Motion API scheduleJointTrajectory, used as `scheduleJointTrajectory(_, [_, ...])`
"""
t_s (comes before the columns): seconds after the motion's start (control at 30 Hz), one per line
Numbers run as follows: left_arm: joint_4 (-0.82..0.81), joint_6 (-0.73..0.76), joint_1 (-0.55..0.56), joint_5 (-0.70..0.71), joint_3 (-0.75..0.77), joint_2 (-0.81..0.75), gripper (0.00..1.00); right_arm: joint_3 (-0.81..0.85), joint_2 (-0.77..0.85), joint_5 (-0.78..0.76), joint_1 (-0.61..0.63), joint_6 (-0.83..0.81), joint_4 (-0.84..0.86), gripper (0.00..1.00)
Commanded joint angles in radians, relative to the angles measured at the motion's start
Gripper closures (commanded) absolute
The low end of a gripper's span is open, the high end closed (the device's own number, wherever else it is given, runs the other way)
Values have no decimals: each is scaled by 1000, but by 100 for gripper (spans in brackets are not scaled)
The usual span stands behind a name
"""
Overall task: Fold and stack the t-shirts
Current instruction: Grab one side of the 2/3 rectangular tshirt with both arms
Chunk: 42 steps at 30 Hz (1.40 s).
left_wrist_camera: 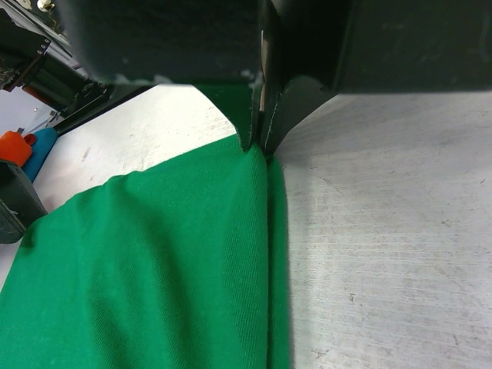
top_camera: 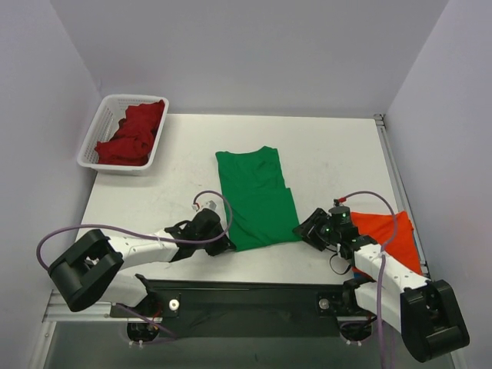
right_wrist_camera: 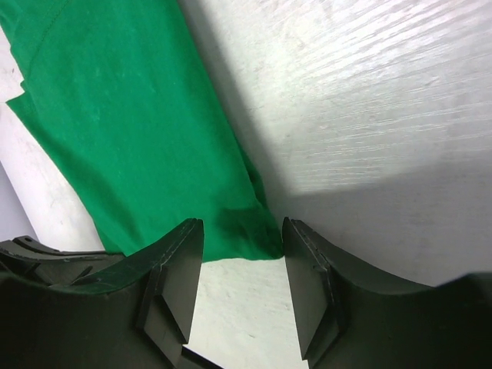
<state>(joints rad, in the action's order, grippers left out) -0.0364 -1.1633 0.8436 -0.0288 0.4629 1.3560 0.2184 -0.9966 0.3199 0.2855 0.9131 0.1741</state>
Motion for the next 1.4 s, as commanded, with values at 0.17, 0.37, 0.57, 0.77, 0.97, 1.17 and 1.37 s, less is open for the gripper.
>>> scheduleJointTrajectory(0.17, [35, 28, 6, 10, 10, -18, 100, -40, -152, -22, 66, 46, -16, 68])
scheduleJointTrajectory(0.37, [127, 56, 6, 10, -1, -101, 100, -45, -32, -74, 75, 20, -137, 100])
scheduleJointTrajectory(0.57, [265, 68, 12, -5, -55, -283, 100, -71, 273, -93, 112, -2, -392, 97])
scheduleJointTrajectory(0.77, [398, 56, 93, -25, -89, -503, 100, -91, 629, -110, 196, 53, -683, 99])
scheduleJointTrajectory(0.97, [536, -4, 236, 73, -43, -640, 100, 1, 874, -123, 253, 87, -924, 100])
scheduleJointTrajectory(1.17, [613, -30, 235, 144, 58, -678, 100, 225, 695, -189, 253, 8, -944, 99])
scheduleJointTrajectory(1.37, [552, 86, 27, 2, 172, -571, 100, 421, 387, -272, 248, -75, -837, 99])
